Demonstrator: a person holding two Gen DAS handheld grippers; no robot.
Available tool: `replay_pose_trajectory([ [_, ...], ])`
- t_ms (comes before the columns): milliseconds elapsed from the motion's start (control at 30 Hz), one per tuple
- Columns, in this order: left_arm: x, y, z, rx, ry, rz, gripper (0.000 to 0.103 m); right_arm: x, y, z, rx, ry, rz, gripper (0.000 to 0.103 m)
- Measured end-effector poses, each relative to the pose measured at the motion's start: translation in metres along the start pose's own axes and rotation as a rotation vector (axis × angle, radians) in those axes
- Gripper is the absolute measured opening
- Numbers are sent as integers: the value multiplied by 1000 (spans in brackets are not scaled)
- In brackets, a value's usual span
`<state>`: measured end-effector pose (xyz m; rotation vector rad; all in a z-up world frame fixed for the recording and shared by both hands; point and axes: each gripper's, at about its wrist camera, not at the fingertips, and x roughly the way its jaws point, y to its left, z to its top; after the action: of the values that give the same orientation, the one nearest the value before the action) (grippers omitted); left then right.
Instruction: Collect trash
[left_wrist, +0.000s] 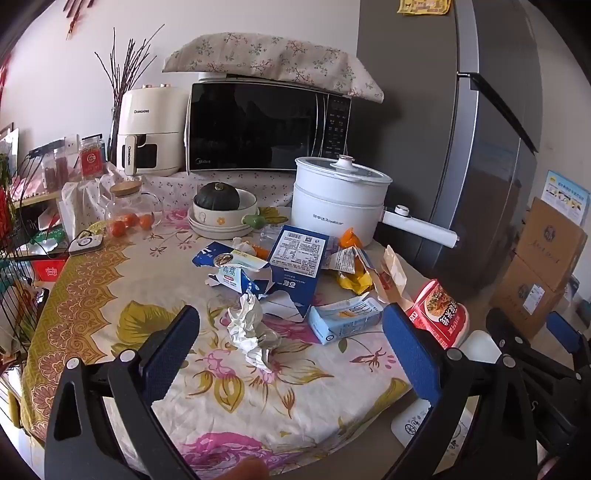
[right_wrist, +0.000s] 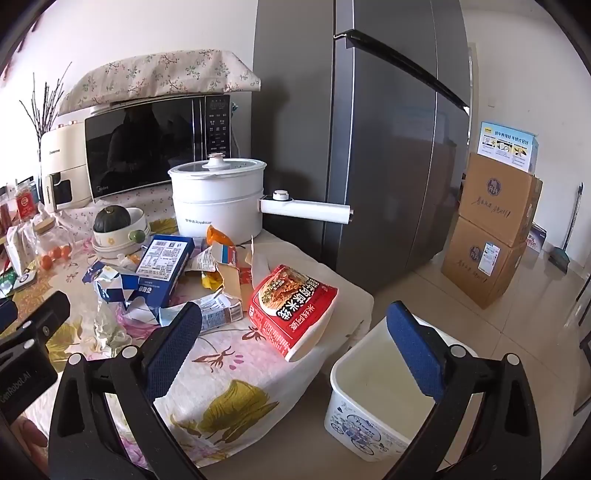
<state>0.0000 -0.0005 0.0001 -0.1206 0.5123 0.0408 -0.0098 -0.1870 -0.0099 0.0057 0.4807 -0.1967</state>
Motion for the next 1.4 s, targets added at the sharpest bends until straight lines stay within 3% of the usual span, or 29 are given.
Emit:
replay_pose_trajectory([
  [633,-12,-3,2,8,-51,-5,96,-19,0,8,-26,-105,-30,96],
  [1400,-10,0,1,-1,-42,0,96,-15,-2,5,-20,-85,-29,96],
])
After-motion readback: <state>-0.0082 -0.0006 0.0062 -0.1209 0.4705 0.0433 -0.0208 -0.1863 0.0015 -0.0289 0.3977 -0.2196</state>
